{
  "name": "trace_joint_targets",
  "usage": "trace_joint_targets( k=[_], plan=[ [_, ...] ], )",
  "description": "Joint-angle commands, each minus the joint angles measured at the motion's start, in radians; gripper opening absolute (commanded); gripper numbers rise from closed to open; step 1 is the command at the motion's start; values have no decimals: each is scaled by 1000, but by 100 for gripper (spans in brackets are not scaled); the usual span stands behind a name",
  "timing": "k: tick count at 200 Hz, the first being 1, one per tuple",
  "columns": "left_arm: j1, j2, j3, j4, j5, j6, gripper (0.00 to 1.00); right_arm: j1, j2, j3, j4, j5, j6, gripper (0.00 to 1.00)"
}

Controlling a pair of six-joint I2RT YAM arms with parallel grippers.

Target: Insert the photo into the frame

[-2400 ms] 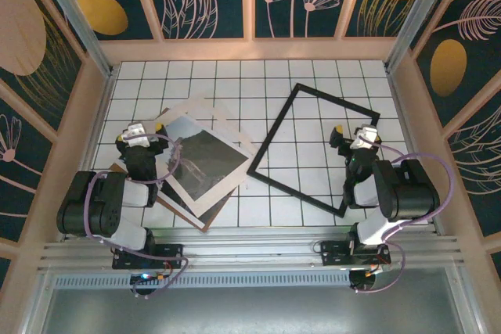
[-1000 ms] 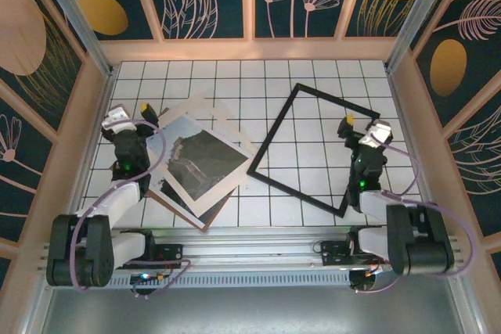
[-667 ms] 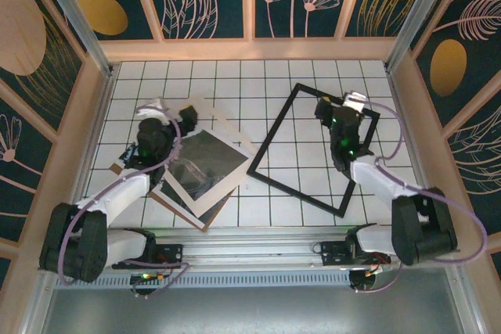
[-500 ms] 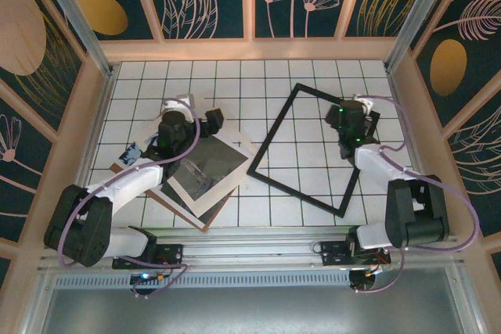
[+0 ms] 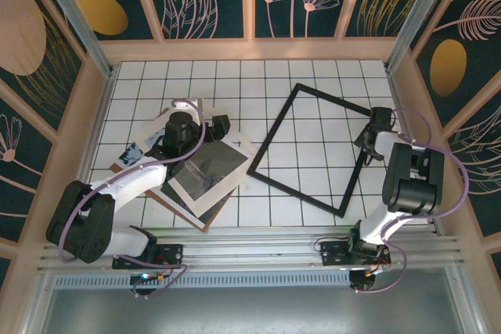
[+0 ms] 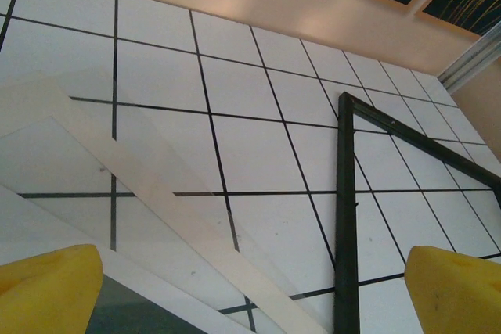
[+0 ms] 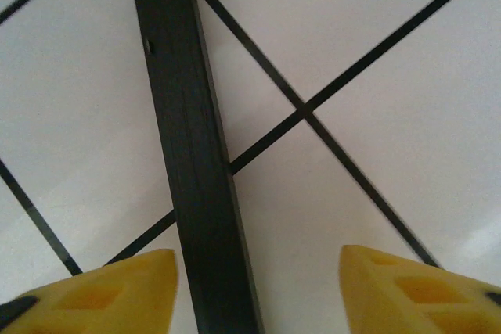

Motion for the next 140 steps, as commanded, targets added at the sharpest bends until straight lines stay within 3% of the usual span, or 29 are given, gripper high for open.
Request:
trace_joint_targets(
  k=[1, 40, 85, 140],
  plan=[
    [0, 1, 7, -17, -10, 4, 99, -10, 28, 38, -31, -58, -36, 49],
    [0, 4, 6, -21, -28, 9, 99, -22, 84, 70, -31, -106, -65, 35],
    [1, 1, 11, -43, -33, 8, 99, -49, 110, 126, -31, -140, -138, 13],
    [0, -20, 9, -79, -53, 9, 99, -64, 134, 188, 31, -266, -318, 4]
  ],
)
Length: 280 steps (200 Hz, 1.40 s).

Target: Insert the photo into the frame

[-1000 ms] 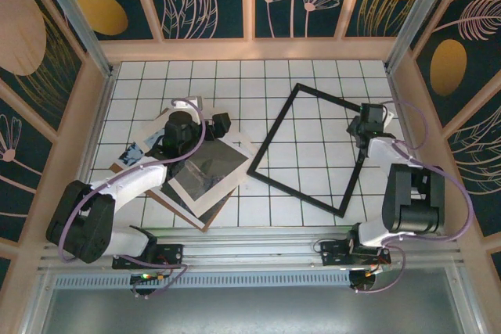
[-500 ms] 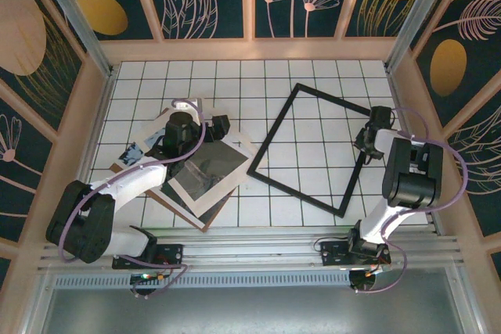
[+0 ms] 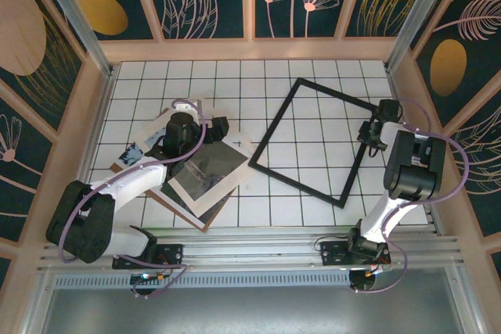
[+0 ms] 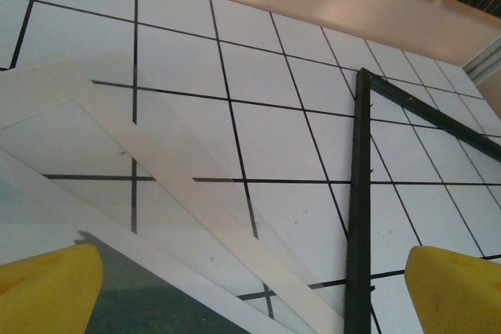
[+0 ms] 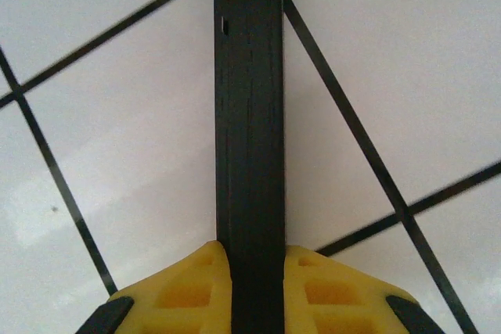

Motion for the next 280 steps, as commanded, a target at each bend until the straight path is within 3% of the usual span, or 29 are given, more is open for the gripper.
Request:
trace_joint_targets(
  k=[1, 40, 84, 149, 205, 227, 280],
  plan=[
    [0, -20, 9, -31, -21, 8, 99, -2, 15, 41, 44, -71, -124, 4],
    [0, -27, 8, -64, -44, 18, 99, 4, 17, 52, 78, -176, -260, 4],
    [0, -32, 3, -89, -66, 22, 99, 50, 50, 106, 79, -161, -407, 4],
    [2, -82, -40, -162, -218, -7, 99, 137, 211, 310, 56, -158, -375, 5],
    [71, -125, -73, -258, -303, -67, 99, 158, 236, 280, 101, -120, -282, 8],
    [137, -155, -96, -292, -278, -98, 99, 147, 254, 318, 60, -50, -238, 17],
    [211, -224, -147, -378, -276, -189, 99, 162, 116, 292, 74, -12, -157, 56]
  ],
)
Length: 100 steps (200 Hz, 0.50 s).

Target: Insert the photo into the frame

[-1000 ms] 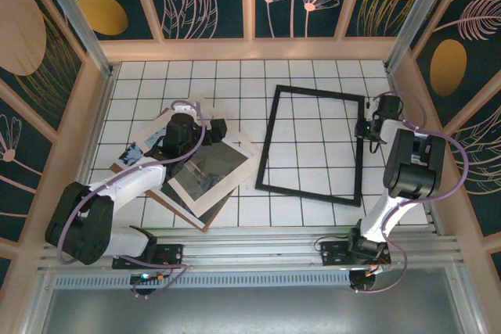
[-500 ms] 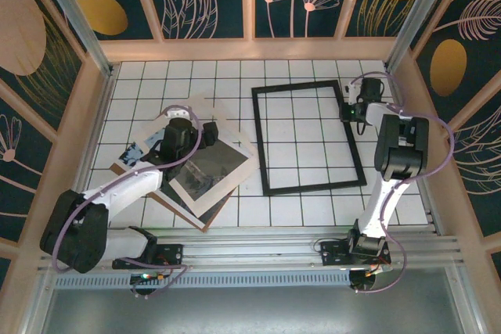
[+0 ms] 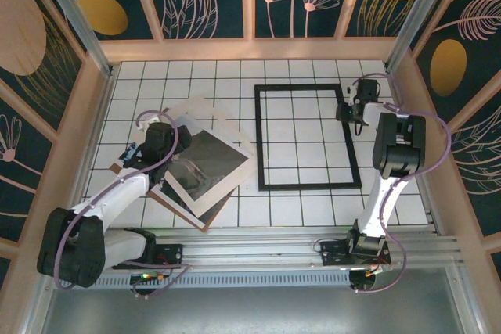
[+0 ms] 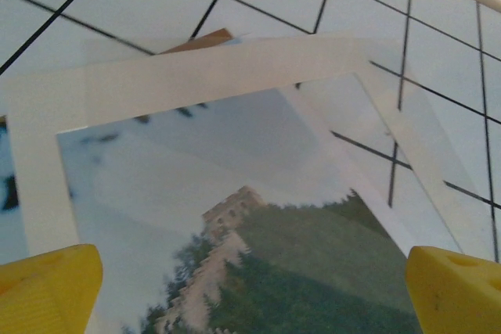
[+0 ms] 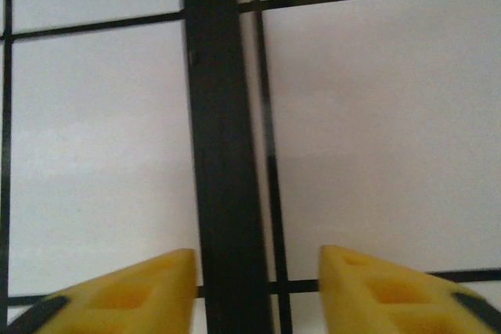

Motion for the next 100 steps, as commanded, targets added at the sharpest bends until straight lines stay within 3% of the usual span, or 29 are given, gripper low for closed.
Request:
trace_joint_targets(
  k=[1, 24, 48, 72, 100],
  plan=[
    [26, -43, -33, -66, -7, -74, 99, 13, -124, -3, 34, 39, 58, 57],
    [73, -73, -70, -63, 29, -115, 99, 112, -257, -77, 91, 34, 96, 66],
    [106, -48, -70, -42, 87, -132, 98, 310, -328, -129, 149, -12, 157, 73],
    [109, 6, -49, -42, 114, -126, 99, 493, -307, -124, 182, -57, 217, 79],
    [110, 41, -45, -59, 32, -74, 96, 651, -201, -36, 176, -61, 266, 81]
  ],
)
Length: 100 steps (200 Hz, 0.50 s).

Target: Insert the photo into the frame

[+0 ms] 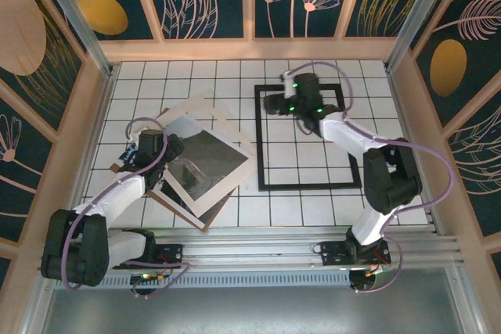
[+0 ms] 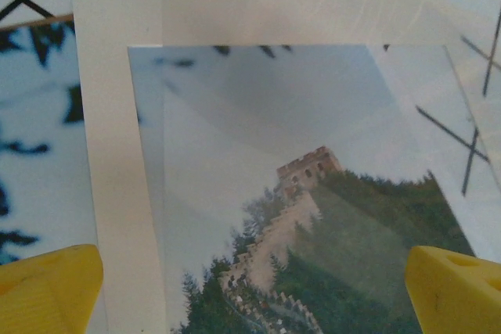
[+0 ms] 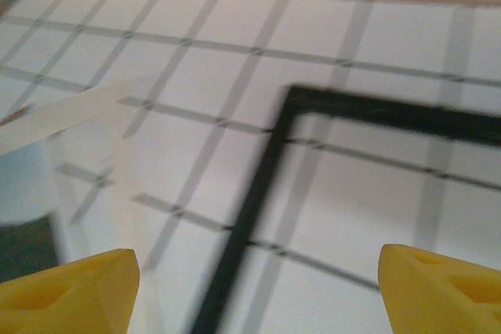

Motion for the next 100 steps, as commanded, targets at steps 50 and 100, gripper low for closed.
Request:
trace_joint_targets(
  k=[50, 100],
  plan=[
    [6, 142, 56, 13, 49, 56, 95, 177, 345, 297, -141, 53, 99, 81],
    [6, 178, 48, 44, 52, 72, 96, 210, 540, 510, -276, 110, 83, 82]
  ],
)
